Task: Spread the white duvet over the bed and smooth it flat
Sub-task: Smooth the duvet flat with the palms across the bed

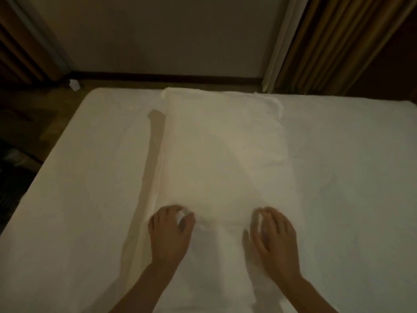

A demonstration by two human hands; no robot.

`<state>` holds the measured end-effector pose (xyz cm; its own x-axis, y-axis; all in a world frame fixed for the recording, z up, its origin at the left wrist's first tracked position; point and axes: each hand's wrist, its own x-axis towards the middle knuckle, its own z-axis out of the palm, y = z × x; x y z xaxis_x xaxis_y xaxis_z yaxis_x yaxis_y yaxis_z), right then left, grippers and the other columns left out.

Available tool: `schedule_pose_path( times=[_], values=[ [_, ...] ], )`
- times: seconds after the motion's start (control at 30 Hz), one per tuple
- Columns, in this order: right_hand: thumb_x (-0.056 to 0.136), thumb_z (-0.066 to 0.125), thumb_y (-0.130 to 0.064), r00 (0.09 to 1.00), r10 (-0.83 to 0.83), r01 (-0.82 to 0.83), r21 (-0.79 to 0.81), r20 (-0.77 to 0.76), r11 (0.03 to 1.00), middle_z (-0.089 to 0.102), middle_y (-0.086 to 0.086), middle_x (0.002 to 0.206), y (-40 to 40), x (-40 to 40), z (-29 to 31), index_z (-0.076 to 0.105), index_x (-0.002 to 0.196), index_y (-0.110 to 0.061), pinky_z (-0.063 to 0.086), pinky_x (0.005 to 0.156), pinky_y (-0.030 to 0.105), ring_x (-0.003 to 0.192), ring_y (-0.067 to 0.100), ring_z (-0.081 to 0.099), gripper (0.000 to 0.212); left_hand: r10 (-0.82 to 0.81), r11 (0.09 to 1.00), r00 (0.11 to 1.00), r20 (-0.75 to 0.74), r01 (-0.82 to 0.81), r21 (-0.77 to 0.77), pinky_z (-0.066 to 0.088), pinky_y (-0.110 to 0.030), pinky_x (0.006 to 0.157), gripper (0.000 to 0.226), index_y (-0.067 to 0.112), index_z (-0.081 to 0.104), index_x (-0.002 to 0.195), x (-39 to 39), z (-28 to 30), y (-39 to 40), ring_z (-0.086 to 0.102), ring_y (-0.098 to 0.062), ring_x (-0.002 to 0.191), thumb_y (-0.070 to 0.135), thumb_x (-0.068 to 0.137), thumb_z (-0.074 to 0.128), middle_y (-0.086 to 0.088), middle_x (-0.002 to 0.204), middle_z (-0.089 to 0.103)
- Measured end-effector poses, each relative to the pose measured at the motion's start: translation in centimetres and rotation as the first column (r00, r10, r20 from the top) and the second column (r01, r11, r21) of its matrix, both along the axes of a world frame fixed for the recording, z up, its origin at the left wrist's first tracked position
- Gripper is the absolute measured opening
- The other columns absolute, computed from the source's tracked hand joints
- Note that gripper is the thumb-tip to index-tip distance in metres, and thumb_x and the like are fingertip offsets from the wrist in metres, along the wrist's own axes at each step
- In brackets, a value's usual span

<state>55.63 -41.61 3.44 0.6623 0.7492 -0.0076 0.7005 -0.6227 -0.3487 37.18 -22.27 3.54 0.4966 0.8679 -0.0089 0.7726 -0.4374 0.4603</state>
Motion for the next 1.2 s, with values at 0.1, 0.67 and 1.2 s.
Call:
schedule_pose_path(
  times=[0.1,0.67,1.2],
  values=[
    [0.098,0.041,-0.039,0.984,0.146,-0.147,-0.002,0.098,0.989,0.029,0.006,0.159,8.5,0.3,-0.9,0.034,0.151,-0.025,0.019,0.118,0.046,0.147,0.026,0.023,0.055,-0.235,0.958,0.969,-0.083,0.245,0.149,0.018,-0.048,0.117,0.060,0.029,0.038,0.147,7.6,0.9,0.5,0.030,-0.027,0.142,0.057,0.094,0.033,-0.001,0.152,0.038],
    [0.102,0.022,-0.038,0.991,0.053,-0.056,0.022,0.124,0.998,0.019,-0.003,0.162,14.7,7.4,-2.9,0.029,0.153,-0.029,0.009,0.121,0.044,0.150,0.015,0.010,0.052,-0.262,0.922,0.960,-0.100,0.280,0.267,0.018,-0.055,0.117,0.054,0.027,0.032,0.152,14.9,-3.3,7.5,0.023,-0.026,0.147,0.040,0.099,0.029,-0.002,0.159,0.029],
    [0.094,0.005,-0.064,0.982,-0.185,0.187,-0.127,0.025,0.974,0.006,0.000,0.165,9.1,13.8,-6.1,0.009,0.157,-0.027,0.001,0.122,0.043,0.151,0.018,0.001,0.073,0.095,0.993,0.973,-0.211,-0.077,0.090,0.016,-0.053,0.116,0.075,0.035,0.017,0.155,10.6,-6.8,11.5,0.017,-0.030,0.148,0.070,0.089,0.015,-0.004,0.163,0.015]
  ],
)
